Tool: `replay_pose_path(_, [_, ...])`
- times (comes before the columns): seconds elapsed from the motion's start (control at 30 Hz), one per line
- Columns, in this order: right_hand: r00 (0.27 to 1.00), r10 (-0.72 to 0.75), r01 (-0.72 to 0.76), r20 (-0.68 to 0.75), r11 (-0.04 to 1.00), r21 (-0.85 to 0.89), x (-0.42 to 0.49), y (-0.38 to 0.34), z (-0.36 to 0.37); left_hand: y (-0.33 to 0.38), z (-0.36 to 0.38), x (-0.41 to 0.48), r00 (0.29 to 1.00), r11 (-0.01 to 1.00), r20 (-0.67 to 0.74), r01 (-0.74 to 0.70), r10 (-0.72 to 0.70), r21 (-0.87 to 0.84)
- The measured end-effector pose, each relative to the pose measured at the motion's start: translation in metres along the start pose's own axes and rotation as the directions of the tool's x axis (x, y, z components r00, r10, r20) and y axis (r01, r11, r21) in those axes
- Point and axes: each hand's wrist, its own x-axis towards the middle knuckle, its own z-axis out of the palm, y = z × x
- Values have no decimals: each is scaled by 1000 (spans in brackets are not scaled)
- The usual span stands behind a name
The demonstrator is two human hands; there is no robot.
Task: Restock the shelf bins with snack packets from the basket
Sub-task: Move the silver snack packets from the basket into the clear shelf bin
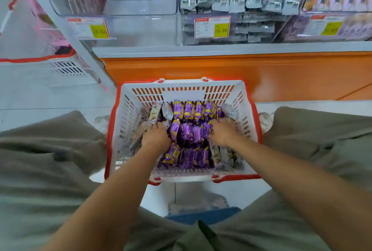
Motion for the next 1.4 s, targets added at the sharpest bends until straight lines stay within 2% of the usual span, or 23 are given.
replay_pose_path(0.1, [999, -12, 12, 45, 1000, -15, 3, -8, 3, -5, 4, 5, 998, 998, -65, 3, 1, 61])
replay_pose_path(0.2, [998, -7, 11, 67, 998, -56, 3, -9, 8, -5, 8, 6, 999, 992, -16, 32, -30, 124])
replay_pose_path(0.3, [997, 19, -11, 73, 994, -108, 4, -7, 14, -5, 15, 8, 997, 997, -30, 70, -70, 29])
replay_pose_path(0.43, [991, 16, 24, 130, 952, -306, 0, -5, 20, -2, 14, 6, 996, 997, -62, 59, -62, -56])
replay_pose_path(0.53, [988, -8, 62, 157, 938, -341, 0, -4, 25, -4, 9, 7, 993, 972, -48, 95, -107, -215])
replay_pose_path(0.7, [995, 11, 20, 103, 955, -295, -2, -3, 31, -4, 0, 2, 994, 855, -37, 70, -104, -513])
replay_pose_path(0.83, [989, 22, 30, 143, 935, -354, -6, -10, 39, -1, -1, -4, 996, 571, 73, 93, -59, -815])
replay_pose_path(0.9, [995, 9, 28, 100, 931, -365, -8, -11, 43, 3, -3, -7, 996, 501, 91, 91, -25, -861])
replay_pose_path(1.0, [1000, 1, 3, 11, 936, -352, -7, -8, 45, 7, -6, -8, 996, 535, 89, 81, -12, -841])
replay_pose_path(1.13, [1000, 4, -14, -28, 935, -355, -5, -7, 47, 11, -6, -8, 995, 591, 99, 67, 22, -804])
replay_pose_path(1.3, [996, -57, 14, -74, 874, -485, -10, -13, 52, 13, -5, -6, 995, 564, 83, 103, -62, -819])
replay_pose_path(1.4, [989, -53, -4, -138, 922, -388, -8, -8, 49, 10, -6, -9, 992, 557, 128, 118, -21, -822])
